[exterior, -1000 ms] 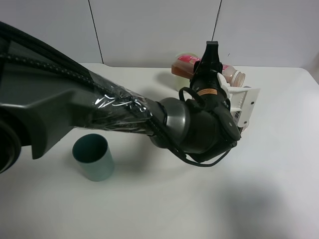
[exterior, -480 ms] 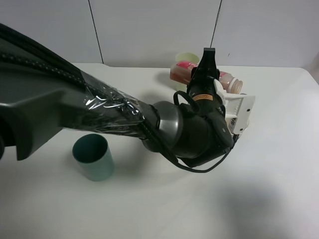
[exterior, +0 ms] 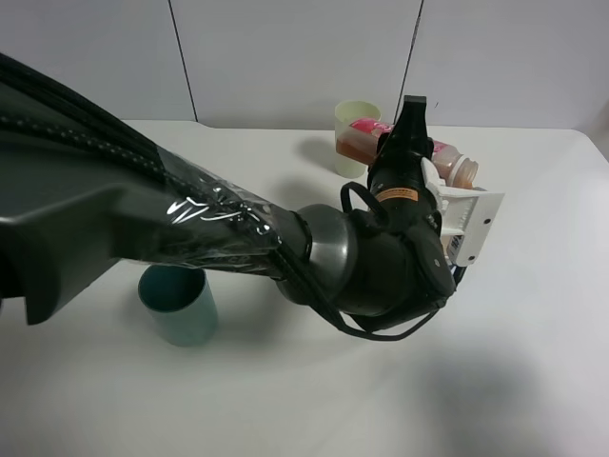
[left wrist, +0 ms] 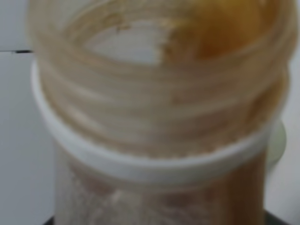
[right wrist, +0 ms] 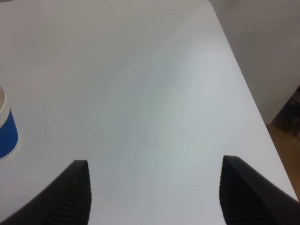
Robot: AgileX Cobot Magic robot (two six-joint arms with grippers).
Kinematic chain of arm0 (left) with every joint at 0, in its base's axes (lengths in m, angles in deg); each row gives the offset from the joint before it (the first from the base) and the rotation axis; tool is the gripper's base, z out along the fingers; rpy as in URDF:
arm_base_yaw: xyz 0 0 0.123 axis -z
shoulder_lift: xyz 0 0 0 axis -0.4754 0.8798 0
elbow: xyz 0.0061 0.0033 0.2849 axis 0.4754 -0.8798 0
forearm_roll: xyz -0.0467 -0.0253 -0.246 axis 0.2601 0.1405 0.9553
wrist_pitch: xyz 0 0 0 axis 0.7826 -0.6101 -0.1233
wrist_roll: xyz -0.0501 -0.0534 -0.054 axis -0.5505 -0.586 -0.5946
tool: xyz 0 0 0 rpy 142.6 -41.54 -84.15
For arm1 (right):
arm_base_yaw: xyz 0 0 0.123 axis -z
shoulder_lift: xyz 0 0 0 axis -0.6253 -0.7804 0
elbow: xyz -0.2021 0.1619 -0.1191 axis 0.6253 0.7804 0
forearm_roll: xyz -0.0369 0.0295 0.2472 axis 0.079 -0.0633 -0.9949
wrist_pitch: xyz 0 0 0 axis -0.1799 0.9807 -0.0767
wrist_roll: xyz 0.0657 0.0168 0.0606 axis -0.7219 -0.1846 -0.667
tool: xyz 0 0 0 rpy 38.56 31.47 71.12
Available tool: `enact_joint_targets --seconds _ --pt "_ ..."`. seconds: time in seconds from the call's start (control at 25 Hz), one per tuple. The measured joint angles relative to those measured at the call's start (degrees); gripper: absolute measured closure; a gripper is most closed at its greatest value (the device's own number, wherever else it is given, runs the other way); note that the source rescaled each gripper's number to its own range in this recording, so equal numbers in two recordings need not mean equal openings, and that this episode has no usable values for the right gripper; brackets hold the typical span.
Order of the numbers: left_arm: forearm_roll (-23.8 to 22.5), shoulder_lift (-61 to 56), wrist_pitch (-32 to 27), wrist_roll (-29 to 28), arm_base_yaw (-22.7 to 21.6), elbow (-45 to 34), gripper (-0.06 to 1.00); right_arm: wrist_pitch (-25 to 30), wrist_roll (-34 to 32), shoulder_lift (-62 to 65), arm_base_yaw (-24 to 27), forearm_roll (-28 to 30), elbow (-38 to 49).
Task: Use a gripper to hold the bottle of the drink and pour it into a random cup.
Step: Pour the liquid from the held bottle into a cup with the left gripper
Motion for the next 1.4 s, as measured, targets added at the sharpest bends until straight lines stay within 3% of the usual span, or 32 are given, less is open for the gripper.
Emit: enact_joint_targets --seconds 1.4 --pt "-2.47 0.00 1.12 -0.05 -0.17 0.00 0.94 0.00 0.00 0.00 0.00 0.00 0.00"
